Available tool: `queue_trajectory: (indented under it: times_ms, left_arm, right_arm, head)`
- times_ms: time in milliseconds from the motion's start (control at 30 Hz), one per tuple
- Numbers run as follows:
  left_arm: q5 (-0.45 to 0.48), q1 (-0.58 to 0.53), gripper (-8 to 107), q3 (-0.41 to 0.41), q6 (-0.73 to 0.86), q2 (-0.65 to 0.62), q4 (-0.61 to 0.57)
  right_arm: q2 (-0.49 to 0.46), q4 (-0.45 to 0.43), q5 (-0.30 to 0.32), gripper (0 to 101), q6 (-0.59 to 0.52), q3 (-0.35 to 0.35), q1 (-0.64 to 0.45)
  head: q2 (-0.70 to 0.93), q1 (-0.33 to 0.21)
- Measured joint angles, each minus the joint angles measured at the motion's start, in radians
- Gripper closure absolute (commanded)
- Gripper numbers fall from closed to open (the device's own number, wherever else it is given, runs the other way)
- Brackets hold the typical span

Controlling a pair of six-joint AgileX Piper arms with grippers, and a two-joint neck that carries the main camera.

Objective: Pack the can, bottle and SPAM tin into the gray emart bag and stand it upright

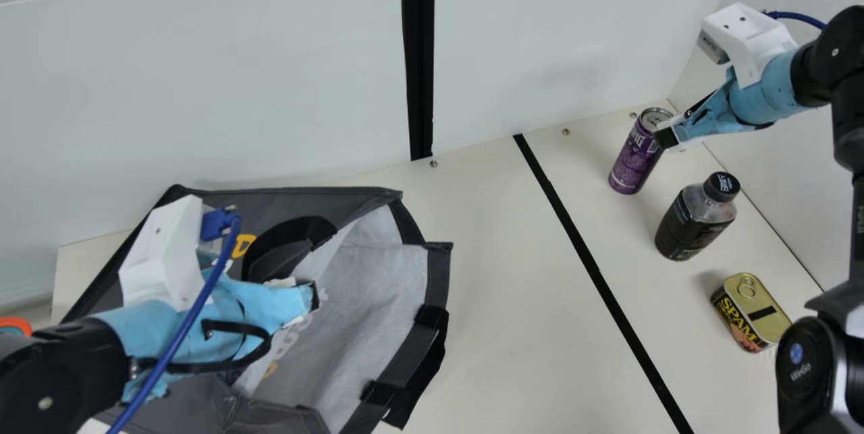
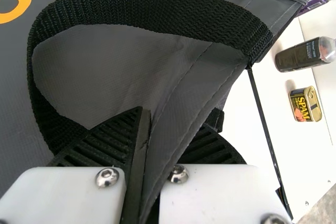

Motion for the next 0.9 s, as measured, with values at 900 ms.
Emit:
queue_trajectory:
  times_ms: [900]
  left_arm:
    - [0.000, 0.000, 107, 0.000, 0.000, 0.000, 0.000]
  right_arm:
    - [0.246, -0.026, -0.001, 6, 0.023, -0.175, 0.045]
  head:
    - [0.000, 0.000]
